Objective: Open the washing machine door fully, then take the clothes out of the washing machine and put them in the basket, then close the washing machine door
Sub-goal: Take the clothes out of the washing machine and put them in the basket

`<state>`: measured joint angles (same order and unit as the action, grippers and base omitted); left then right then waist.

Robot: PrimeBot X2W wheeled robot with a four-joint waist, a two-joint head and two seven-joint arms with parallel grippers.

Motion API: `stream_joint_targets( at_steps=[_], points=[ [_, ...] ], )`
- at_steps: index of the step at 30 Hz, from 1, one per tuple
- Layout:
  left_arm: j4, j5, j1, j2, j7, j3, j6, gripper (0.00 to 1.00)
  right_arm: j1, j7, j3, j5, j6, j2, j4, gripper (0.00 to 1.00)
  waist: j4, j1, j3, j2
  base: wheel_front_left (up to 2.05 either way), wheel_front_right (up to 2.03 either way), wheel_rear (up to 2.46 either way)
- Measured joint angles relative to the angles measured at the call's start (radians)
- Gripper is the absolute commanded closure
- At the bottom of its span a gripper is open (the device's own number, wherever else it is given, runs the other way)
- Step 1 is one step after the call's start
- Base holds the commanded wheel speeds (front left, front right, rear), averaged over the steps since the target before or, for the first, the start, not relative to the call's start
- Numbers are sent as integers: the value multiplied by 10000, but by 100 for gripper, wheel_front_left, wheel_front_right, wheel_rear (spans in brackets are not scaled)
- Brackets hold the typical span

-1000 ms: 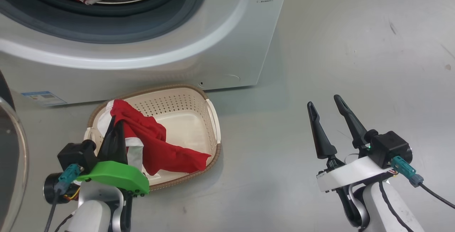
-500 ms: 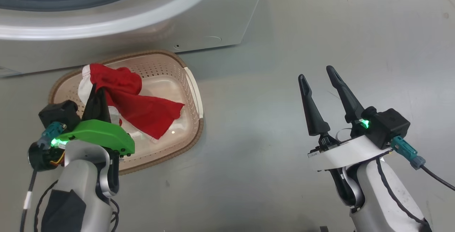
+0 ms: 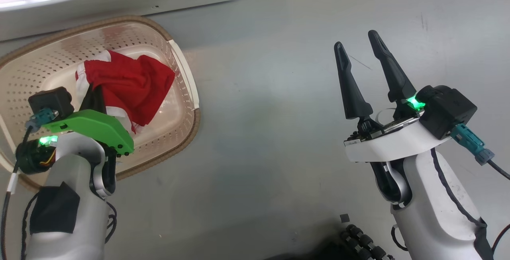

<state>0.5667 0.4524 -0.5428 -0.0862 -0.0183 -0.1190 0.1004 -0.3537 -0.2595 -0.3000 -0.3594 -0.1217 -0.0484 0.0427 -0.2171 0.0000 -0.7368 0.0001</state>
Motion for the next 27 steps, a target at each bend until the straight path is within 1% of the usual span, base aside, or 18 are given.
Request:
stream_joint_targets(
  at_steps=[2,6,16,17,18,19,22,27],
  points=[
    [520,192,-221,27,10,96,-84,100,-121,0,54,-10,0,2,13,0,-158,0,-319,0,0,0,0],
    [1193,332,-382,73,82,184,-104,100,-131,0,86,-10,2,0,77,0,-334,0,-601,0,0,0,0],
    [2293,345,-1103,82,69,153,-355,100,-349,0,81,-12,2,2,159,0,-438,0,-818,0,0,0,0],
    [2397,347,-1151,86,65,159,-360,77,-363,0,82,-12,2,2,184,0,-432,0,-815,0,0,0,0],
    [2510,347,-1188,92,17,150,-385,9,-383,0,84,-12,2,2,219,0,-425,0,-802,0,0,0,0],
    [2629,345,-1205,92,-71,128,-451,0,-402,0,84,-12,2,2,263,0,-418,0,-778,0,0,0,0],
    [2851,345,-1243,107,-318,111,-470,0,-472,-2,111,-27,2,2,311,0,-388,0,-669,0,0,0,0],
    [3104,290,-1255,115,-917,81,-725,0,-486,0,115,-40,2,2,462,0,-335,0,-399,0,0,0,0]
  ],
)
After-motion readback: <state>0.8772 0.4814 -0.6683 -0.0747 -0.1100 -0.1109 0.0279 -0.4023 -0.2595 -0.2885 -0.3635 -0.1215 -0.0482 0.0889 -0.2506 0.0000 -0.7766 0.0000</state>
